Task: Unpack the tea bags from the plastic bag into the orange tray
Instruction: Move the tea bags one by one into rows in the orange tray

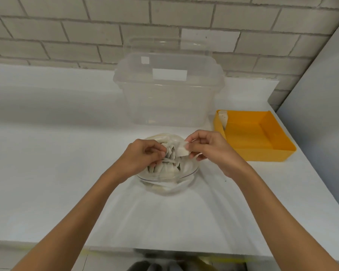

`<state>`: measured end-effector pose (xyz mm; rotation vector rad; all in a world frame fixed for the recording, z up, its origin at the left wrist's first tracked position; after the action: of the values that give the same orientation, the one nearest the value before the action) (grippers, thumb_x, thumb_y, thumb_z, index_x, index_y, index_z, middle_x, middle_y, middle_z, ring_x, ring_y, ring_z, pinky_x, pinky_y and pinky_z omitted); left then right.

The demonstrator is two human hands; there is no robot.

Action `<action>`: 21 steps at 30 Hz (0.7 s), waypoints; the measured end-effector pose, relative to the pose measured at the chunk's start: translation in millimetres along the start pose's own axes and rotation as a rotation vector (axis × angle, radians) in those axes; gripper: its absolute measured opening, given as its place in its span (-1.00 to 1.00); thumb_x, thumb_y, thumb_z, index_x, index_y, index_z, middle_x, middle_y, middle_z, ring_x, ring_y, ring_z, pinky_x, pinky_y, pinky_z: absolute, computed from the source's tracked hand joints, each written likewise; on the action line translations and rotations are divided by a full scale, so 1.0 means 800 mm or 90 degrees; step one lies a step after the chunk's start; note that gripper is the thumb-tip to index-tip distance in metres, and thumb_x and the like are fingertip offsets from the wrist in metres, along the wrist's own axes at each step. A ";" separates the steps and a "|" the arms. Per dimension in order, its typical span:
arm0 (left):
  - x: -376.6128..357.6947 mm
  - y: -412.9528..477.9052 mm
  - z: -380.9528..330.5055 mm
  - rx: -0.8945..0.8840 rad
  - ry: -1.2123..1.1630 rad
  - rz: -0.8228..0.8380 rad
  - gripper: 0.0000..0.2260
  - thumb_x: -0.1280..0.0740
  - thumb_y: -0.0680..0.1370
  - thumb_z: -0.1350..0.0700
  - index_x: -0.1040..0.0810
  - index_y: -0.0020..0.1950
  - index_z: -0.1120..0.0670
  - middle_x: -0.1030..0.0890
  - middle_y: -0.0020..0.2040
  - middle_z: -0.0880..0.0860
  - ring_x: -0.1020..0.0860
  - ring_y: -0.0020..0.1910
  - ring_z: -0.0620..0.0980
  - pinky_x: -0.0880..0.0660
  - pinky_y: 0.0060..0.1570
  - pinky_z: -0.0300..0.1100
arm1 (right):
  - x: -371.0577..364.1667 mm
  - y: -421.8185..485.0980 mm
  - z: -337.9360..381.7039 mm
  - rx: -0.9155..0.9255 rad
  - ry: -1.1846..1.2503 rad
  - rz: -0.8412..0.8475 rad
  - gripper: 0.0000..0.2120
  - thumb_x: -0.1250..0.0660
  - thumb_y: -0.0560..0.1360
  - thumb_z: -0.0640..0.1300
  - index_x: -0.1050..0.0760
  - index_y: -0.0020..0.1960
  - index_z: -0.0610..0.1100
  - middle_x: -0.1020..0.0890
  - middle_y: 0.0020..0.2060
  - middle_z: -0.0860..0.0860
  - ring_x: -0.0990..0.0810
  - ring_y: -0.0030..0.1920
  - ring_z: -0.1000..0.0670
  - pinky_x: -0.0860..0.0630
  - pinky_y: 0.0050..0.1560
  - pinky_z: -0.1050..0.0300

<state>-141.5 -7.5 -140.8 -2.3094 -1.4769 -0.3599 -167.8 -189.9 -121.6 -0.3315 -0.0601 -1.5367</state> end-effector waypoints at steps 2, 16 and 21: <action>-0.002 0.002 0.000 0.004 -0.040 0.016 -0.90 -0.40 0.52 0.13 -0.64 0.03 0.07 -0.68 -0.18 0.14 -0.62 -0.20 0.01 -0.58 0.01 -0.05 | -0.002 -0.004 -0.002 -0.010 0.094 0.012 -0.93 -0.41 0.47 -0.26 -0.57 -0.08 -0.14 -0.65 -0.28 -0.03 -0.65 -0.26 0.02 -0.51 -0.26 0.22; 0.034 0.009 -0.066 -0.186 -0.003 -0.066 -0.92 -0.42 0.51 0.14 -0.68 -0.03 0.05 -0.69 -0.10 -0.03 -0.59 -0.22 -0.21 -0.53 -0.10 -0.31 | -0.032 -0.008 0.001 0.019 0.040 -0.001 -0.79 -0.44 0.46 -0.15 -0.57 0.08 -0.09 -0.70 -0.08 -0.09 -0.67 -0.13 -0.02 -0.51 -0.12 0.15; 0.036 0.006 -0.093 -0.246 0.019 -0.035 -0.89 -0.37 0.54 0.13 -0.67 0.01 -0.03 -0.68 -0.13 -0.13 -0.62 -0.14 -0.15 -0.54 -0.05 -0.25 | -0.037 -0.001 0.019 0.064 0.035 -0.026 -0.83 -0.32 0.55 -0.12 -0.58 0.01 -0.22 -0.67 -0.08 -0.16 -0.63 -0.17 -0.01 -0.47 -0.13 0.13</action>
<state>-126.0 -18.4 -63.3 -2.5409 -1.5709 -0.7510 -167.6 -157.4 -114.5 -0.2095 -0.1018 -1.5757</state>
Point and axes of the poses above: each hand's wrist, its own y-axis towards the middle knuckle, its own x-axis out of the back of the hand, z = x × y, the point moved 8 cm from there along y, towards the middle knuckle
